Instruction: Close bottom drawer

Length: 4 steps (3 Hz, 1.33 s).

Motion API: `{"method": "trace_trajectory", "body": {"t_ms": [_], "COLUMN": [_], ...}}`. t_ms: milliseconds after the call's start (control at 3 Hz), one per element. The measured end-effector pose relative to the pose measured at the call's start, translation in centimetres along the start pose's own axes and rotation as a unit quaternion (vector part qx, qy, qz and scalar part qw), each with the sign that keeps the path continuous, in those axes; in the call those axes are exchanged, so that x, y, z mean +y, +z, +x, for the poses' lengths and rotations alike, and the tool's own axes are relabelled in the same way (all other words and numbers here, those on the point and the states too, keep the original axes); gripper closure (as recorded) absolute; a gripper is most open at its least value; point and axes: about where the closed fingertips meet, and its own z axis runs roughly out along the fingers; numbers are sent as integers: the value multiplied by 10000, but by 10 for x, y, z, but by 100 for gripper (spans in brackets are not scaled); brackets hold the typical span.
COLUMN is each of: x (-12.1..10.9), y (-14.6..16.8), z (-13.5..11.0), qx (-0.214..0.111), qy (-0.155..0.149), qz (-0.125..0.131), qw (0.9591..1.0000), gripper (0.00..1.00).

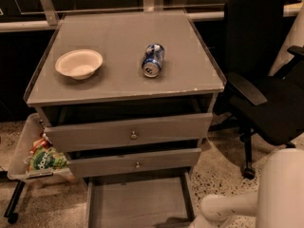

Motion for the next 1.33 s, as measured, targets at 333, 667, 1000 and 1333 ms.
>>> {"method": "trace_trajectory", "body": {"t_ms": [333, 667, 1000, 1333], "x": [-22, -32, -39, -47], "y": [38, 57, 59, 60], "z": [-15, -30, -45, -54], "qx": [-98, -184, -236, -256], "qy": [-18, -79, -203, -260], "qz": [-197, -225, -59, 46], "qw": [9998, 9995, 9995, 9993], "gripper": [100, 100, 100, 100]}}
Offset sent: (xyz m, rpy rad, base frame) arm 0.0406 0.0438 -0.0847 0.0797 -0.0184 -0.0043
